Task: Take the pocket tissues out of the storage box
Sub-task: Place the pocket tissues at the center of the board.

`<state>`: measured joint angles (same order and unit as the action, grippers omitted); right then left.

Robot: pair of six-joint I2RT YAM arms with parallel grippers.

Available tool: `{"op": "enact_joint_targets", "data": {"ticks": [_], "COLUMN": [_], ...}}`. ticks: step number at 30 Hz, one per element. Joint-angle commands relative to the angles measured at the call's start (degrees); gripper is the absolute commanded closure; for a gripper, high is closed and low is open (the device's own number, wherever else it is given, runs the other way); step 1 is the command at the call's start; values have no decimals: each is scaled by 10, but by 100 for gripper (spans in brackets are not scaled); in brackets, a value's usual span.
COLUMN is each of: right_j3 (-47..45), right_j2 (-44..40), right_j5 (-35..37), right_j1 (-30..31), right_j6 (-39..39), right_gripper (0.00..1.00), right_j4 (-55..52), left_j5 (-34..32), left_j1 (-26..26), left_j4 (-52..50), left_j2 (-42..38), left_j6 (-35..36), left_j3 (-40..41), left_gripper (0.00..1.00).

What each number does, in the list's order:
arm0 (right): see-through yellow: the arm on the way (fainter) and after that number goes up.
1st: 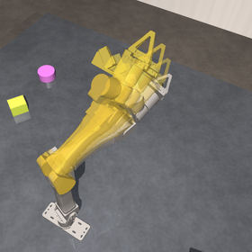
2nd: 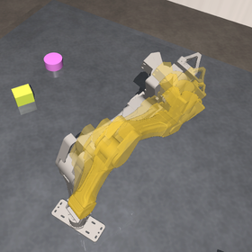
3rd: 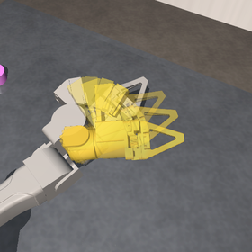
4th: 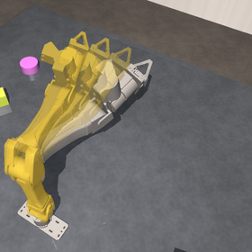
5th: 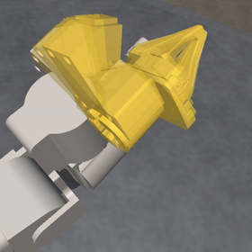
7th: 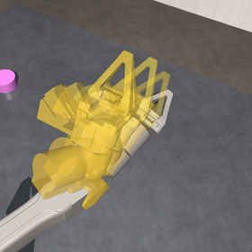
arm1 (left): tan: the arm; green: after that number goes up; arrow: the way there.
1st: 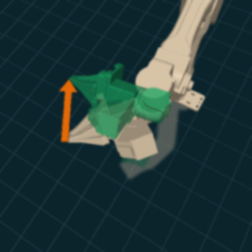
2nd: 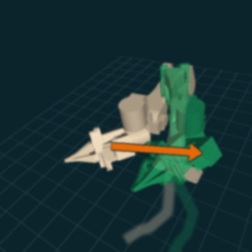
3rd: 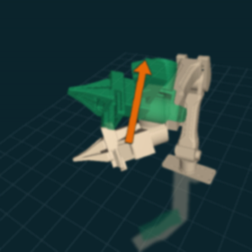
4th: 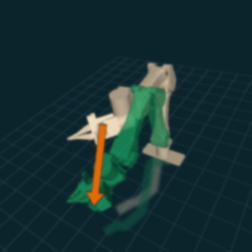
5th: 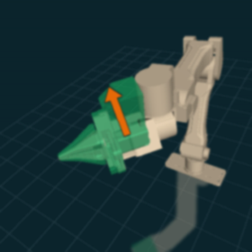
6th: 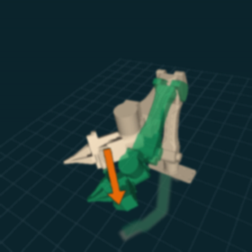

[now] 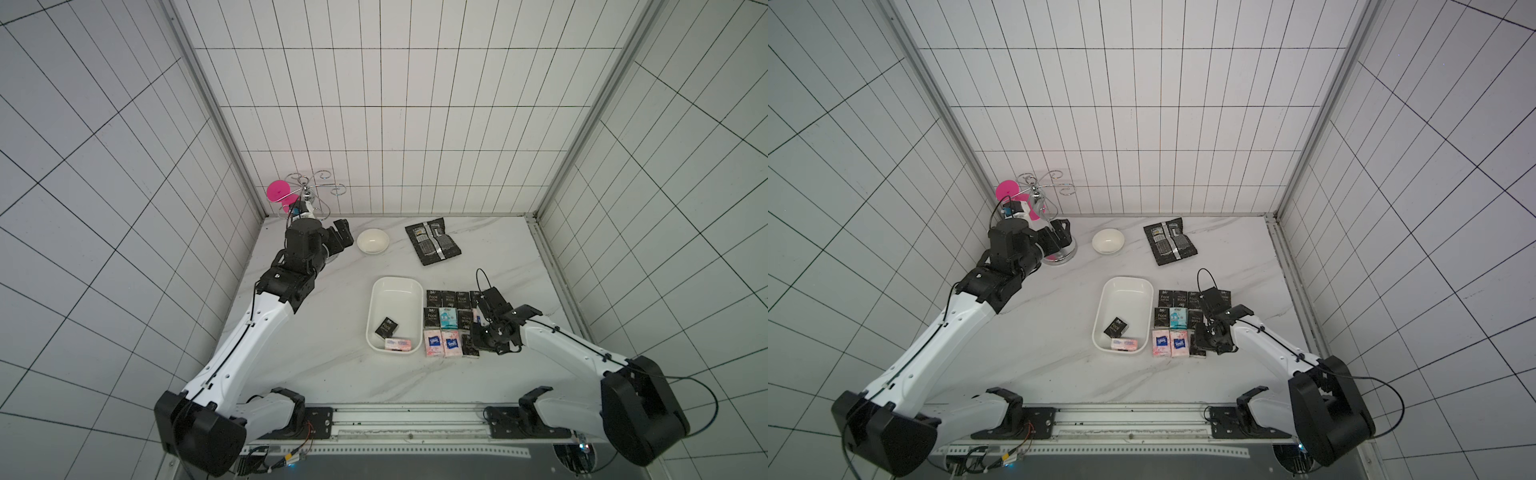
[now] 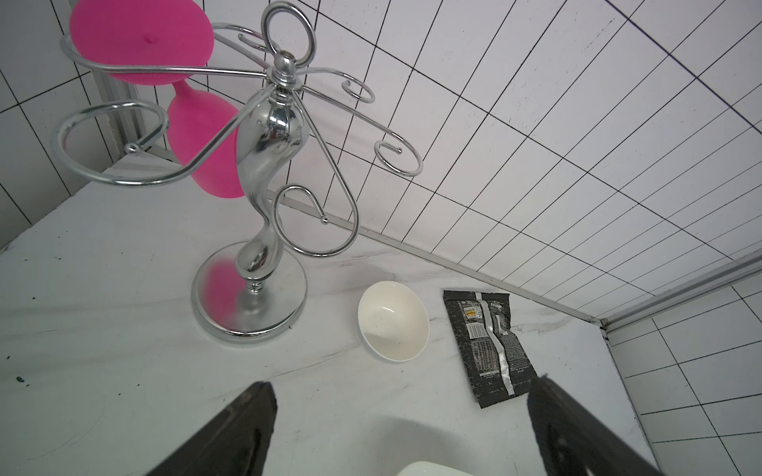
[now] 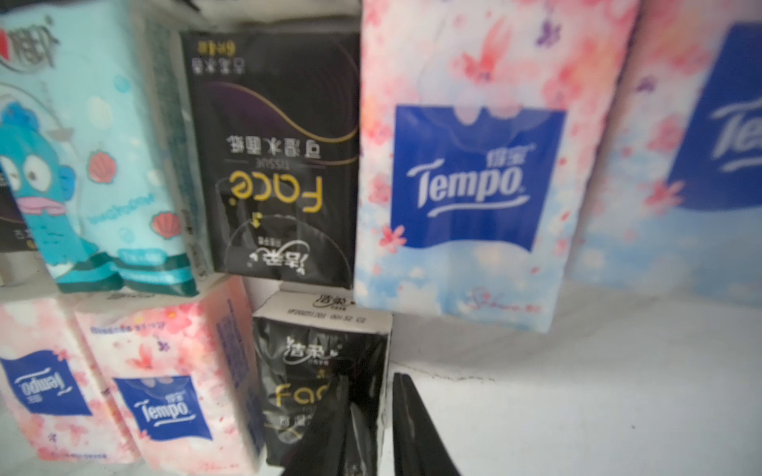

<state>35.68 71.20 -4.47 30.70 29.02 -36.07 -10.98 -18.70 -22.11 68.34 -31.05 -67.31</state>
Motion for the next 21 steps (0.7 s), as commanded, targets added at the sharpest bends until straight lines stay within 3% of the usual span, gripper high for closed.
{"op": "enact_joint_targets", "data": {"ticks": [1, 21], "right_j3": [27, 60], "right_j2": [13, -28], "right_j5": [4, 12], "right_j1": [-6, -4], "right_j6": [-2, 3], "right_gripper": [77, 76], "right_j4": [7, -43], "left_j5": [-7, -12], "left_j1": [-1, -1], "left_j4": [-5, -12], "left_j2": [4, -1], "left_j6": [4, 10], "left_j3": [-7, -13], "left_gripper": [1, 2]}}
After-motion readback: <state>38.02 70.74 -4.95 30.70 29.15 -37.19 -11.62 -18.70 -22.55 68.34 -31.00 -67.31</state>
